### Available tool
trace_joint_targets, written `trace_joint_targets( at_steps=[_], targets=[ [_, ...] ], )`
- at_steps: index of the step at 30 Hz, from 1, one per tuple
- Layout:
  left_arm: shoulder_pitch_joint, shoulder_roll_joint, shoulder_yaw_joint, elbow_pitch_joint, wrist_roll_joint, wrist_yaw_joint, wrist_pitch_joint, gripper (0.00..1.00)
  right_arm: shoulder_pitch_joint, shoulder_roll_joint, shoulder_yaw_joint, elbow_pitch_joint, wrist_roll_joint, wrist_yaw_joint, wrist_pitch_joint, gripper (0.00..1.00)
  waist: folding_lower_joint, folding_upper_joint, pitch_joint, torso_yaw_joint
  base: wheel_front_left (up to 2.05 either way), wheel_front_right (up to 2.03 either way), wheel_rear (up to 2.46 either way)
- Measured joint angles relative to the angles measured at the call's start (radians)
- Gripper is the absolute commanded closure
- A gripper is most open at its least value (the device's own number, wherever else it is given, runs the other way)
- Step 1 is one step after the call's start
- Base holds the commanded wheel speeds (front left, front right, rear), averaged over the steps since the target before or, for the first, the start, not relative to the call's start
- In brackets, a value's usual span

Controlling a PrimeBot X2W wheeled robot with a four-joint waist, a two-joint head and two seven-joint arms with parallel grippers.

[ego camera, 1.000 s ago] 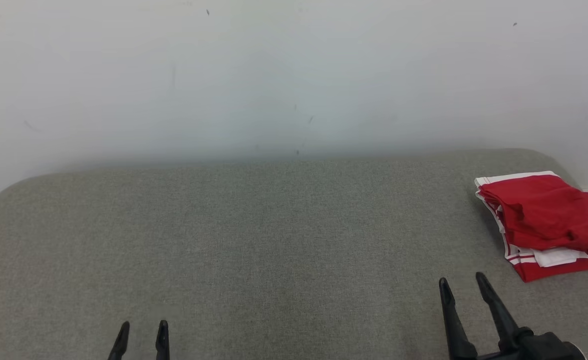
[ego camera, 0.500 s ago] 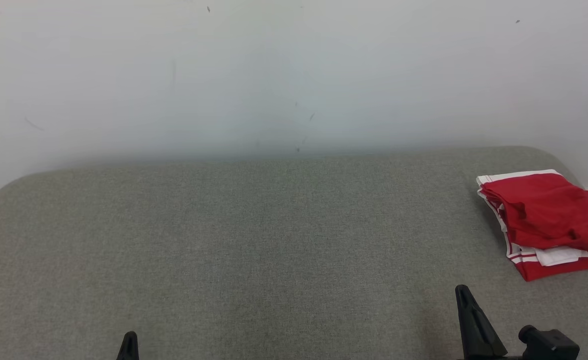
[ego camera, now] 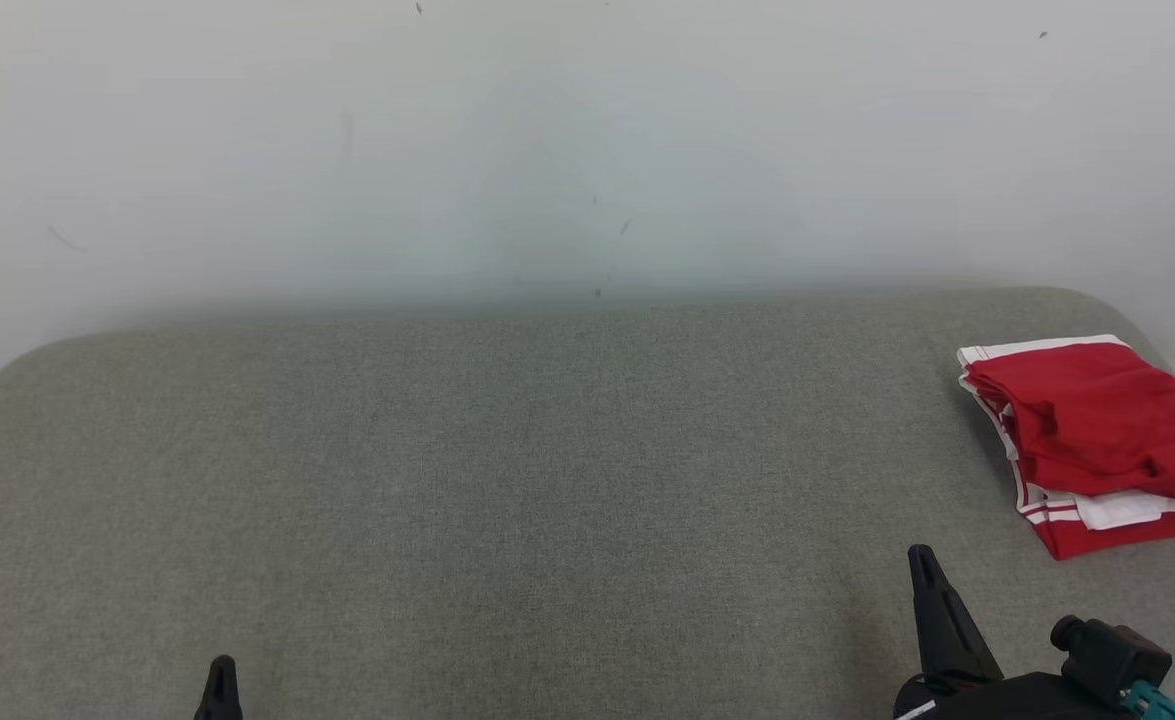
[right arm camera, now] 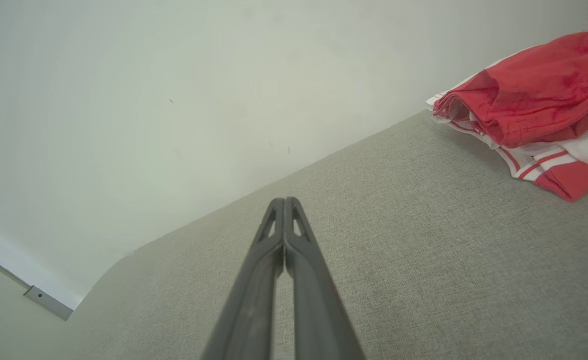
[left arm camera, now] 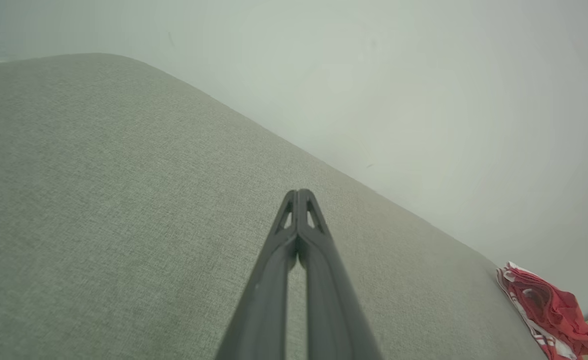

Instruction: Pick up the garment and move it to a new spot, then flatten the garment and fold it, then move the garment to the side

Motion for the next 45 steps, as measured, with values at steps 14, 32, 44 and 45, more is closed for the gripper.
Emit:
trace_joint_targets(
  at_steps=[14,32,44,45],
  targets=[
    [-0.029,0.003,0.035,0.01,-0.189,0.0,0.044,1.0,-0.056,0.004,0.001,0.043,0.198,0.0,0.044,1.0,0.0,0.0,0.01,0.003,0.0,0.0,0.0],
    [-0.059,0.007,0.078,0.022,-0.417,0.0,0.097,1.0,-0.124,0.009,0.001,0.095,0.43,0.0,0.097,1.0,0.0001,0.0,0.023,0.008,0.0,0.0,0.0],
    [-0.078,0.008,0.104,0.03,-0.545,0.0,0.129,1.0,-0.162,0.012,0.001,0.125,0.563,0.0,0.131,1.0,0.0001,0.0,0.032,0.011,0.0,0.0,0.0],
    [-0.079,0.008,0.107,0.03,-0.553,0.0,0.132,1.0,-0.165,0.012,0.001,0.127,0.575,0.0,0.132,1.0,0.0001,0.0,0.033,0.011,0.0,0.0,0.0]
  ],
)
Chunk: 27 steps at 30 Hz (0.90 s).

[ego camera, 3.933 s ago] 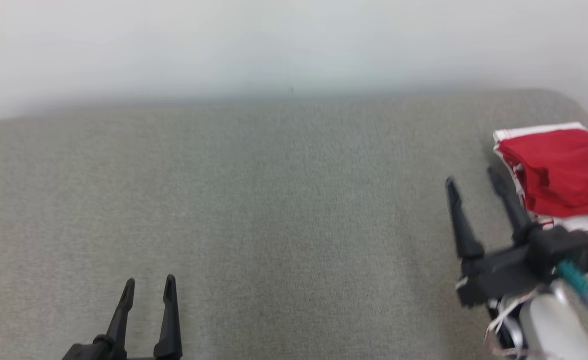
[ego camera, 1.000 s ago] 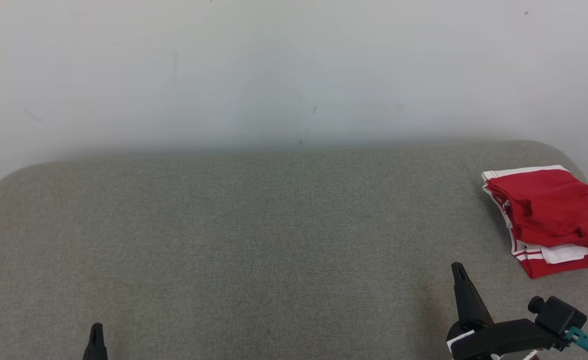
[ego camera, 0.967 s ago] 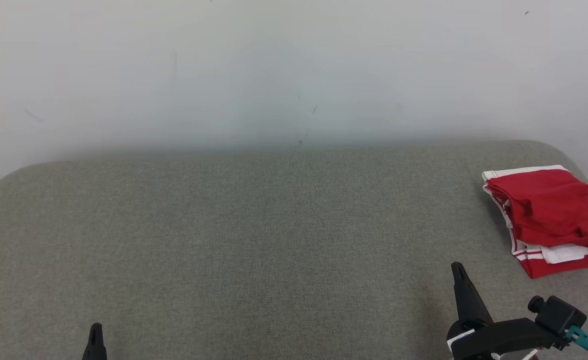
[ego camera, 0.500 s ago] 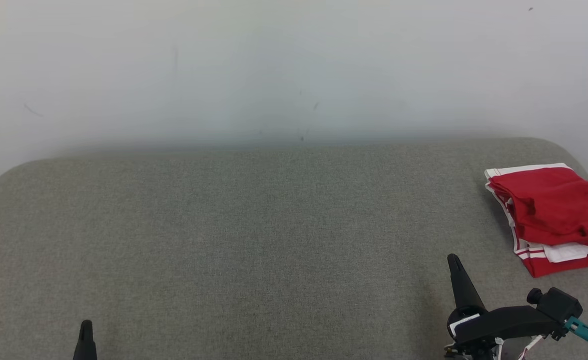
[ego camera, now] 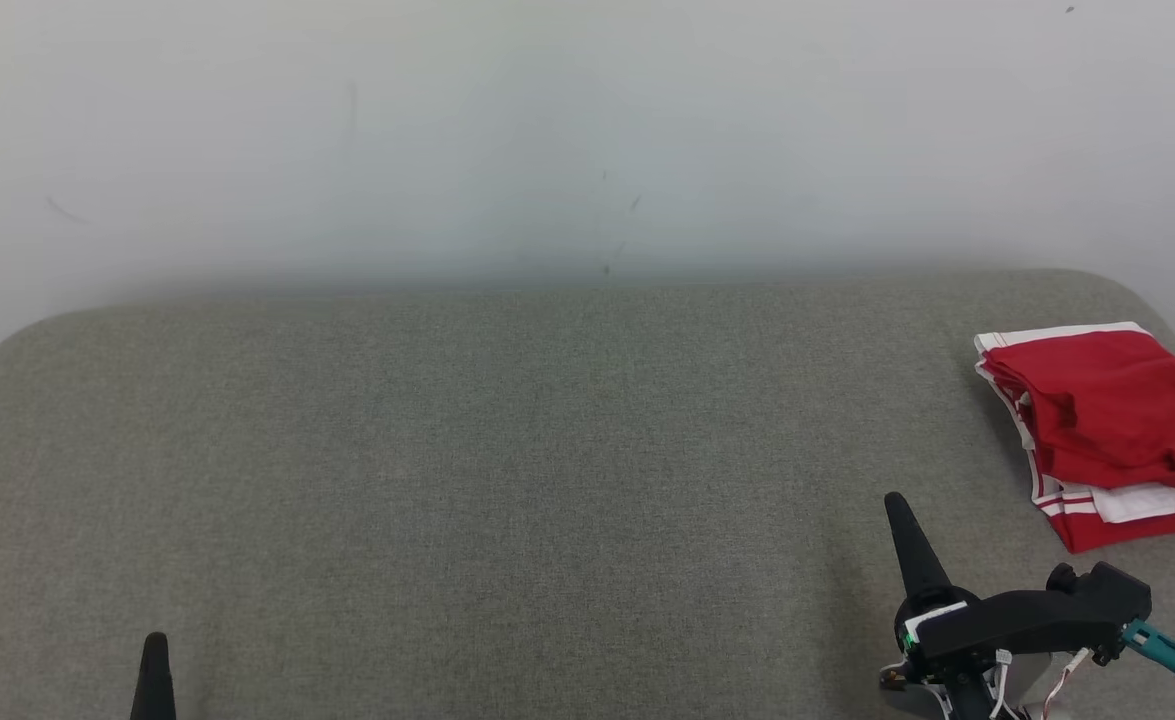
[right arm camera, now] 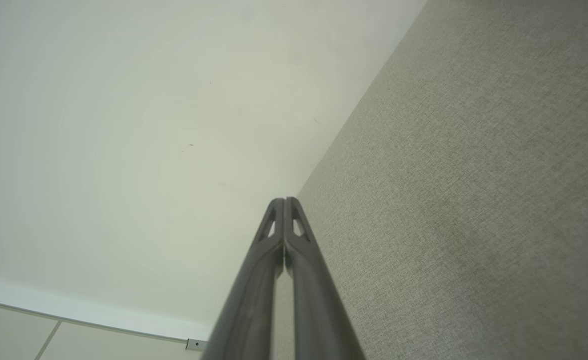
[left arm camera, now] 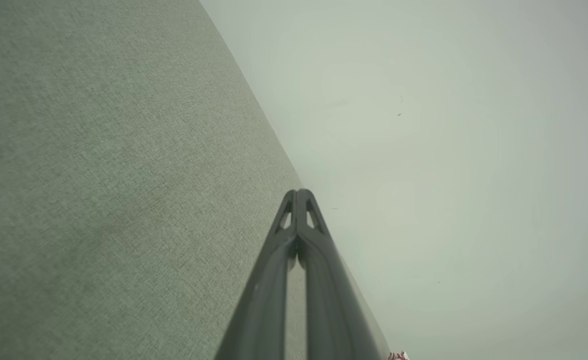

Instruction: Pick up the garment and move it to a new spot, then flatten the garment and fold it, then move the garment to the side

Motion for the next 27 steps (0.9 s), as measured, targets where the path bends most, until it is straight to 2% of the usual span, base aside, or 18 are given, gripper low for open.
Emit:
trace_joint_targets(
  at_steps=[27],
  targets=[
    [-0.037,0.0,0.053,0.015,-0.247,0.0,0.065,1.0,-0.076,0.006,0.001,0.058,0.264,0.0,0.061,1.0,0.0,0.0,0.021,0.007,0.0,0.0,0.0]
  ],
)
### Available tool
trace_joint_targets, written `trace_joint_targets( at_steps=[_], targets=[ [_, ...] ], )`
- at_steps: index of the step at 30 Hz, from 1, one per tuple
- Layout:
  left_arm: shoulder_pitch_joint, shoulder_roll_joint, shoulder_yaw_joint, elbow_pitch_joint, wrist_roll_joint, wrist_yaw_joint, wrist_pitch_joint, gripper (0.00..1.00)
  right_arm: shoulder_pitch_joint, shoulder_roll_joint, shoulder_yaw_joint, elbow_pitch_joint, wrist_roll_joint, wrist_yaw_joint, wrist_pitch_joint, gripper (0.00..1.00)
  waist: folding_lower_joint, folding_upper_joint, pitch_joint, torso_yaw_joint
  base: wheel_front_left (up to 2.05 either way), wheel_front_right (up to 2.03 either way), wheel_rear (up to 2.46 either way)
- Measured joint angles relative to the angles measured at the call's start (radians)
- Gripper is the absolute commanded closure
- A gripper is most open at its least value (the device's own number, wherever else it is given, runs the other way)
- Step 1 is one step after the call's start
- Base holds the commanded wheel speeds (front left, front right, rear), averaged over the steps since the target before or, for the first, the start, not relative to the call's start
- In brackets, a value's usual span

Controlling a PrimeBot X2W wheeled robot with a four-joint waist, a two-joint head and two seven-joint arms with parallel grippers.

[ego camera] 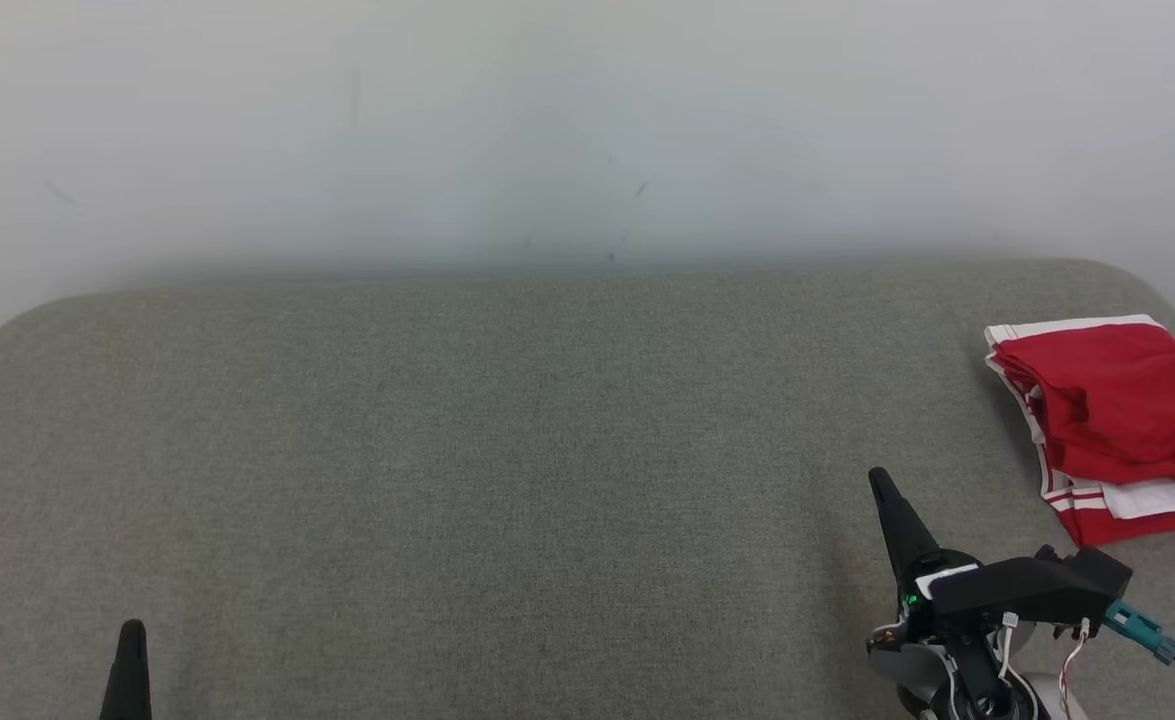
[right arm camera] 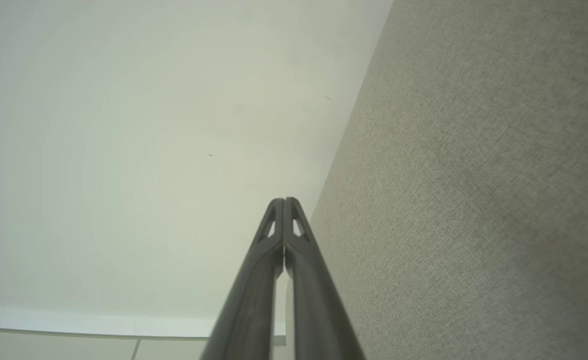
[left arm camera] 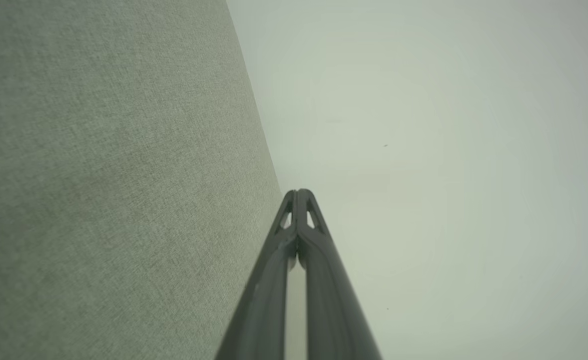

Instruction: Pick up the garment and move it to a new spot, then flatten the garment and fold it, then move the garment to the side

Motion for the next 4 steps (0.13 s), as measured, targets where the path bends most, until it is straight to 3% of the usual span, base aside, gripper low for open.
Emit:
trace_joint_targets(
  at_steps=[4],
  targets=[
    [-0.003,0.0,0.007,0.002,-0.034,0.0,0.009,1.0,-0.008,0.001,0.0,0.007,0.03,0.0,0.008,1.0,0.0,0.0,0.003,0.001,0.0,0.0,0.0]
  ],
)
